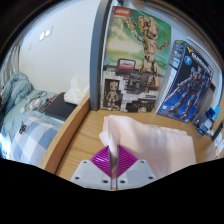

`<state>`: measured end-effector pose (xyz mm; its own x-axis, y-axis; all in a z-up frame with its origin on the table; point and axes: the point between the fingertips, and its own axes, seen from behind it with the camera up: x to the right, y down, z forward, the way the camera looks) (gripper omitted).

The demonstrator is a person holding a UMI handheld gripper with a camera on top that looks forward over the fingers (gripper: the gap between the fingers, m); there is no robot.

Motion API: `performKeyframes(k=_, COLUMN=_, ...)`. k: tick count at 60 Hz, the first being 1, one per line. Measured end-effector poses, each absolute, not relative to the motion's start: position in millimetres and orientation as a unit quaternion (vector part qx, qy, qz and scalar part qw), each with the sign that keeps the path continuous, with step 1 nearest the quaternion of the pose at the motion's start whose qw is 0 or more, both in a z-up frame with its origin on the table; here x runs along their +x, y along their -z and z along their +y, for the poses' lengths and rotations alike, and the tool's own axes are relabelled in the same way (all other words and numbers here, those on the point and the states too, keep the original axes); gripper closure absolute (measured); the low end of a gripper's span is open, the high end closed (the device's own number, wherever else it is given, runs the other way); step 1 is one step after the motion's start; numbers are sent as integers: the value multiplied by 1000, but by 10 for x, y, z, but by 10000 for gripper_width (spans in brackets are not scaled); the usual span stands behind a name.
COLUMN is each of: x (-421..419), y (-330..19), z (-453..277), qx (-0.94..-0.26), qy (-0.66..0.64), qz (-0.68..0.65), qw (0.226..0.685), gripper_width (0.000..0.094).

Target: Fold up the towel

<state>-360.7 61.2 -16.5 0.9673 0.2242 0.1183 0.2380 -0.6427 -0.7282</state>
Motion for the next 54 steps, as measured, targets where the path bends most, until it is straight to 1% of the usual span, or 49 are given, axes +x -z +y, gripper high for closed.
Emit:
performKeyframes(k=1, x=-3606, y=156, z=617, qx=-906, qy=8, qz=-127, qw=404, gripper_width=903)
performKeyframes(k=6, x=-3608, y=156, z=626, qx=-909, qy=-7, qz=-123, qw=397, gripper_width=904)
performKeyframes(k=10, x=-3619, y=80, z=625, qx=-913, qy=-33, qz=-109, qw=392, gripper_width=904)
performKeyframes(k=13, x=-3593, y=-76, z=644, qx=-913, qy=-55, qz=-89, qw=394, gripper_width=904)
performKeyframes(k=16, x=-3516, y=-303, z=671, qx=-909, qy=-70, qz=-73, qw=404, gripper_width=905)
performKeyframes(k=24, x=-3068, y=-875, z=750, qx=-898, qy=-94, qz=-22, qw=429, gripper_width=905)
performKeyframes(k=28, x=-2710, y=-1047, z=752, qx=-895, qy=-93, qz=0, qw=437, gripper_width=905)
performKeyframes(k=32, x=-2343, y=-1126, z=768, qx=-892, qy=-86, qz=16, qw=444, gripper_width=904)
performKeyframes(k=35, x=-2053, y=-1095, z=782, qx=-893, qy=-72, qz=30, qw=444, gripper_width=902)
performKeyframes(k=37, x=-1856, y=-1030, z=783, qx=-894, qy=-62, qz=37, qw=442, gripper_width=875)
performKeyframes(k=39, x=-1677, y=-942, z=777, qx=-897, qy=-53, qz=43, qw=437, gripper_width=846)
performKeyframes(k=43, x=-1399, y=-702, z=744, qx=-903, qy=-39, qz=48, qw=424, gripper_width=837)
performKeyframes(k=47, x=-1183, y=-466, z=719, qx=-909, qy=-30, qz=44, qw=413, gripper_width=739)
performKeyframes(k=50, x=-1067, y=-354, z=715, qx=-910, qy=-25, qz=34, qw=412, gripper_width=709)
performKeyframes(k=51, x=-1036, y=-312, z=713, qx=-911, qy=-24, qz=31, qw=411, gripper_width=685)
performKeyframes(k=52, x=-1009, y=-269, z=702, qx=-912, qy=-24, qz=27, qw=408, gripper_width=599)
performKeyframes(k=53, x=-986, y=-232, z=691, qx=-914, qy=-25, qz=25, qw=405, gripper_width=568)
performKeyframes(k=54, x=-965, y=-205, z=680, qx=-915, qy=-27, qz=24, qw=402, gripper_width=503)
